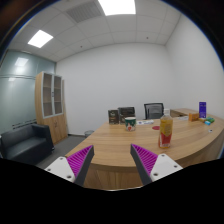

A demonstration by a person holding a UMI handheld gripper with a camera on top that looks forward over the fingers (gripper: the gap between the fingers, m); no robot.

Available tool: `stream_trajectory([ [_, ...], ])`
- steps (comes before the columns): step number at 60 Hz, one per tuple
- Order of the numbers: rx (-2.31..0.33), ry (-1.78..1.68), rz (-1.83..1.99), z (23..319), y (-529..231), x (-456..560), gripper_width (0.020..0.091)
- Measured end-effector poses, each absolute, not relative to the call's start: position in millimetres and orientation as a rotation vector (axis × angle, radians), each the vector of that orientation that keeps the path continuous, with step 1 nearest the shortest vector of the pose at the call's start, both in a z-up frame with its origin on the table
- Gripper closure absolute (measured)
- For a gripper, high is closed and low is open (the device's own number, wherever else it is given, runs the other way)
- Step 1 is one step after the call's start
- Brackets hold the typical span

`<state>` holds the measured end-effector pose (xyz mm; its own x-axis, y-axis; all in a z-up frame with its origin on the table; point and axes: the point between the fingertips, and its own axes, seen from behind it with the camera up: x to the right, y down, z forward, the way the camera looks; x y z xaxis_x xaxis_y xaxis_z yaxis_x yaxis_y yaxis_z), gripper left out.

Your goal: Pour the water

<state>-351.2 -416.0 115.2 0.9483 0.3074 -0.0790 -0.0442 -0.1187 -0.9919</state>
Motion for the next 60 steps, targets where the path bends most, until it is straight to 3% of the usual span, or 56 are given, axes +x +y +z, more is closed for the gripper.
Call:
stream_trajectory([
  [16,-1.639,-0.113,0.226,122.3,-371.4,-294.5,0.0298],
  [37,-1.7,0.005,-0.021,85.4,-224.2,-163.0,0.0288],
  [49,-1.771,0.026,-0.08,65.8,-145.9,-136.6,0.0292],
  [52,-1.769,0.034,-0.066,67.8,-133.7,-138.9,0.0349],
  [54,-1.766,0.026,-0.04,67.1,-127.6,-145.1,0.053],
  [60,-1.749,0.044,-0.061,67.9,-123.4,-142.6,0.0581],
])
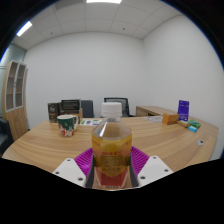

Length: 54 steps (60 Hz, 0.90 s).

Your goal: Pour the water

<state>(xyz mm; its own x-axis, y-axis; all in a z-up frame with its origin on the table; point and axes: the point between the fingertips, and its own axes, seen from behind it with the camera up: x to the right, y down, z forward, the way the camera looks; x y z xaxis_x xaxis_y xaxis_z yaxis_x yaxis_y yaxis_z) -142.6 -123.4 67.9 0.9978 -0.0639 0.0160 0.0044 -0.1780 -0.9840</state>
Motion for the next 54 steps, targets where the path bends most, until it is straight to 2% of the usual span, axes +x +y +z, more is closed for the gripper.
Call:
stream_trajectory([
  [6,-1.712,0.045,-0.121,76.6,-126.0,-131.3,0.0655],
  [19,-1.693,-0.084,-0.233,86.9,-114.1,-145.9,0.0658],
  [24,-1.661,-0.125,-0.303,116.9,-96.6,-147.6,0.0657],
  [34,-1.53,-0.36,-0.636,203.8,-30.4,-160.9,0.0658],
  [41,-1.406,-0.679,-1.003,236.7,29.8,-188.4,0.0657],
  [46,-1.325,-0.883,-1.214,232.6,63.9,-212.9,0.0657],
  [54,-1.18,-1.185,-1.47,209.1,104.3,-244.3,0.066],
])
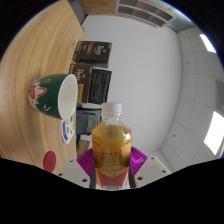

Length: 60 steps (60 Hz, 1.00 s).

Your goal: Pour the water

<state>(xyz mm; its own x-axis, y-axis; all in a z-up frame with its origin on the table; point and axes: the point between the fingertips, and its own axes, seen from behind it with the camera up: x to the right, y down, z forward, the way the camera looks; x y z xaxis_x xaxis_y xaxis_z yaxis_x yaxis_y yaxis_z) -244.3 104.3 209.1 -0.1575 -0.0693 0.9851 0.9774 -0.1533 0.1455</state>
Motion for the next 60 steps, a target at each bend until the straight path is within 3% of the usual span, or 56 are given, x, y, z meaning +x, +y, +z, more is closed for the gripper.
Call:
stream_trajectory([
  [14,-0.885,-1.531,-1.826,194.6,132.2,-256.7,0.0659],
  [27,-0.901,-1.523,-1.796,201.5,133.2,-252.4,0.0658],
  [34,-1.042,-1.343,-1.583,223.3,133.9,-253.7,0.0659],
  [41,-1.302,-0.809,-1.085,263.3,131.9,-238.9,0.0657],
  [44,-1.391,-0.612,-0.86,265.1,129.3,-226.2,0.0655],
  [51,-1.54,-0.233,-0.437,227.3,135.1,-179.3,0.0656],
  [60,-1.678,0.059,-0.025,144.2,151.3,-140.0,0.0655],
])
